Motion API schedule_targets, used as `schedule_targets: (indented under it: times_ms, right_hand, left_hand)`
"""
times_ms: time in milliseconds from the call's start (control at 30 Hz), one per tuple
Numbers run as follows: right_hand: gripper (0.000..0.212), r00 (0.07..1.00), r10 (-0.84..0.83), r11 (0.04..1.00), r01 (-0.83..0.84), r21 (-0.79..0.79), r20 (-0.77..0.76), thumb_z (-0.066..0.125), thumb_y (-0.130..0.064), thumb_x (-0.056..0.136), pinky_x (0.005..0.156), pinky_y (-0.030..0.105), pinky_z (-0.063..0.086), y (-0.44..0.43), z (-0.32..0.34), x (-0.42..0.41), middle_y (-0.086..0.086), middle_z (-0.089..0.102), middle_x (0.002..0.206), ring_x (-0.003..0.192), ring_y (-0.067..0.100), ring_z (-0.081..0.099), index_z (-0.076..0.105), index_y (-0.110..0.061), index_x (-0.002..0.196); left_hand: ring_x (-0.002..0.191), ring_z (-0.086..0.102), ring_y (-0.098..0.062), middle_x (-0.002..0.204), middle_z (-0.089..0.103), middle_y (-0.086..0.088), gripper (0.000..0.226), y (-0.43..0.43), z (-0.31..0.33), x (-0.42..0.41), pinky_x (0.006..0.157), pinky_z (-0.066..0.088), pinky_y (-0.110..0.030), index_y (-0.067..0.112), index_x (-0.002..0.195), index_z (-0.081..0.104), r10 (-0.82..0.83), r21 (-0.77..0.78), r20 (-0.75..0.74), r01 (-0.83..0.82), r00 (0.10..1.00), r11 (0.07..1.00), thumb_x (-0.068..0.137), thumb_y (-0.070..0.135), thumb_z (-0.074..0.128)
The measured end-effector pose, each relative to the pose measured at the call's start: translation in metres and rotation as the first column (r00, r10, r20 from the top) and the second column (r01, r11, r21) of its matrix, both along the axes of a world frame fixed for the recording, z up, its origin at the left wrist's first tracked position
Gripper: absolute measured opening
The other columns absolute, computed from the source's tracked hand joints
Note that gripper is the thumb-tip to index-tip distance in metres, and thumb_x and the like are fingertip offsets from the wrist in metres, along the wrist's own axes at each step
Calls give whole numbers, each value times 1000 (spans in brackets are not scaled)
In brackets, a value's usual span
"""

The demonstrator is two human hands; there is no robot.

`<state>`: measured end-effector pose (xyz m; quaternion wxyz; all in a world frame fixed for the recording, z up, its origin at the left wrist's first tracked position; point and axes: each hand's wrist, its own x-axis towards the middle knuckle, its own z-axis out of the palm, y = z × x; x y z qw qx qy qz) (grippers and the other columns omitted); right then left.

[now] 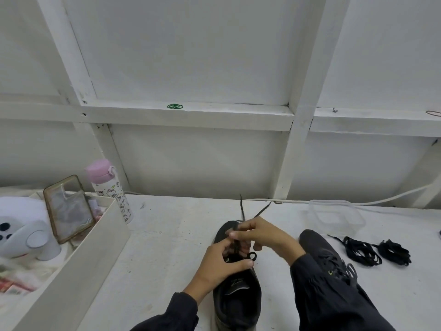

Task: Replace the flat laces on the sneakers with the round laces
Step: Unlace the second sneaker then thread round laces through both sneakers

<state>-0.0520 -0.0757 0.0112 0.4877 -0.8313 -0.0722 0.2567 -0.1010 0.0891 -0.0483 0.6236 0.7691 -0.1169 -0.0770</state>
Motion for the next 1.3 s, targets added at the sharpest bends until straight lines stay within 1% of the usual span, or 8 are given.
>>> schedule_targets:
  times_ms: [100,267,467,667,800,1000,1133,1300]
  right_hand:
    - [36,984,-149,970,125,209,101,76,-18,82,47,15,34,10,2,-10,13,55,57,46,11,47,60,11,70]
    - [42,957,-233,945,180,274,175,79,-6,77,47,16,32,15,33,-9,-1,44,49,44,10,37,57,-16,43]
    - [21,957,-202,944,134,301,208,80,-16,78,54,22,34,23,65,0,26,59,73,49,15,40,73,-18,58]
    - [13,976,-141,948,85,306,167,77,-20,81,46,21,34,21,57,-4,34,61,81,59,22,54,75,-15,69]
    - [18,972,-157,936,90,341,174,77,-13,81,47,23,33,27,56,-8,26,65,73,51,18,50,71,0,70]
    - [32,961,-258,847,175,502,100,73,-5,82,48,18,30,30,64,-7,5,70,67,46,11,41,58,23,77]
    - [18,960,-279,797,215,564,28,70,-4,83,49,18,31,28,63,-9,7,70,72,45,8,42,65,8,70]
    - [23,969,-233,840,160,518,79,73,-7,82,50,20,33,26,65,-11,15,68,72,49,12,45,67,15,86]
  left_hand:
    - [97,69,-9,99,74,6,37,0,1,-1,94,52,-27,26,104,68,4,12,-12,-3,1000,1000,71,31,85]
    - [95,68,-8,98,73,4,37,2,7,2,91,53,-25,22,103,67,-52,46,4,51,999,998,71,27,86]
    - [96,67,-8,99,72,8,41,1,13,4,90,53,-25,25,104,66,-81,71,9,81,997,994,68,28,87]
    - [121,48,0,128,49,25,66,6,0,7,96,42,-15,55,120,46,27,159,126,-47,992,986,63,58,80]
    - [122,50,-2,130,52,20,76,1,-8,8,100,42,-19,50,122,49,-42,151,-43,48,998,987,55,68,79]
    - [112,54,1,121,55,20,78,-1,-7,10,102,46,-30,46,121,50,-54,200,-58,64,997,978,52,69,80]
    - [112,55,1,120,58,18,80,2,-8,8,101,47,-30,45,122,49,-47,165,-59,57,997,985,53,67,82]
    - [115,54,3,125,55,19,82,2,-9,3,96,46,-16,42,126,45,11,110,-47,-5,999,994,55,59,85]
